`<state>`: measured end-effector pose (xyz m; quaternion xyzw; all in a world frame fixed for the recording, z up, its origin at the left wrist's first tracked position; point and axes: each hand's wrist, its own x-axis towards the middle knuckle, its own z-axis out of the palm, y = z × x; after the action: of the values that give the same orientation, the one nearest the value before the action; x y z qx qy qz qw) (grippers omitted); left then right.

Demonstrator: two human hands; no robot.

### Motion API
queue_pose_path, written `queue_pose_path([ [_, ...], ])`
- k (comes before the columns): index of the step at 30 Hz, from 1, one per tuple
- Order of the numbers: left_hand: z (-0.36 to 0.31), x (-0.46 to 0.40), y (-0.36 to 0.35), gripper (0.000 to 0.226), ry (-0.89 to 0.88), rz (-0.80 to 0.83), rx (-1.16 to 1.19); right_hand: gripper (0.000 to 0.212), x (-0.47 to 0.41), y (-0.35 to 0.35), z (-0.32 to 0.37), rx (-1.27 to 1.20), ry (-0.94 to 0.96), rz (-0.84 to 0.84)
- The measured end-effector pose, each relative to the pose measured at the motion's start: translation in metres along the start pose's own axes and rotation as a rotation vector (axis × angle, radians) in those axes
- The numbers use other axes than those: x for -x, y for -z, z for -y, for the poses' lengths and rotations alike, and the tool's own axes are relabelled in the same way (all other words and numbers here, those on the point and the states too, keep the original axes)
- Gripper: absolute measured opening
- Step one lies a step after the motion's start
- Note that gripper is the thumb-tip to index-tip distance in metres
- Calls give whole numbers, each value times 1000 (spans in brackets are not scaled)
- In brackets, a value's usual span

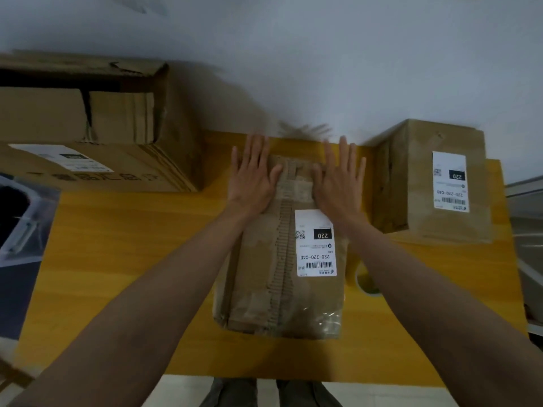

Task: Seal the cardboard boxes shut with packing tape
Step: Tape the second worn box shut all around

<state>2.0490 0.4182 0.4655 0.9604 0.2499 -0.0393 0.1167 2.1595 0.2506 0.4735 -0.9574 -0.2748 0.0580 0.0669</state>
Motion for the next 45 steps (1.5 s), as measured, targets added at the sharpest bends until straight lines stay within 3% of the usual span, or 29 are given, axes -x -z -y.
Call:
queue_pose_path([
  [3, 16, -3, 1, 70, 17, -26, -24, 58, -3, 7, -26, -108, -169, 2],
  [5, 18, -3, 3, 71, 84, -32, 96, 58, -3, 8, -26, -179, -212, 10],
  [11, 23, 15, 18, 67, 319, -25, 820, 59, 7, 19, -11, -643, -543, 27],
  [14, 31, 30, 16, 62, 430, 112, 1045, 59, 6, 22, -13, -717, -604, 85],
  [19, 44, 51, 4, 84, 560, 334, 1325, 61, 10, 14, -17, -923, -666, 244],
  [22, 49, 52, 13, 89, 544, 418, 1357, 71, 15, 18, -12, -1039, -662, 334],
  [25, 51, 54, 25, 61, 536, 324, 1298, 77, 18, 21, -3, -1090, -623, 384],
  [29, 63, 55, 30, 64, 534, 275, 1034, 59, 27, 14, 16, -1052, -597, 318],
  [33, 71, 61, 35, 73, 575, 408, 1156, 50, 45, 12, 16, -1187, -666, 351],
  [34, 67, 66, 36, 71, 585, 439, 1206, 57, 50, 12, 16, -1203, -677, 371],
  [37, 62, 76, 28, 71, 640, 442, 1339, 105, 59, 7, 16, -1195, -768, 419],
  [39, 67, 81, 30, 80, 674, 441, 1378, 118, 60, -4, 11, -1183, -811, 413],
  [42, 76, 83, 36, 96, 712, 462, 1336, 107, 61, -2, 5, -1194, -832, 400],
  [45, 75, 74, 38, 109, 673, 364, 1280, 82, 69, 10, 7, -1271, -839, 415],
])
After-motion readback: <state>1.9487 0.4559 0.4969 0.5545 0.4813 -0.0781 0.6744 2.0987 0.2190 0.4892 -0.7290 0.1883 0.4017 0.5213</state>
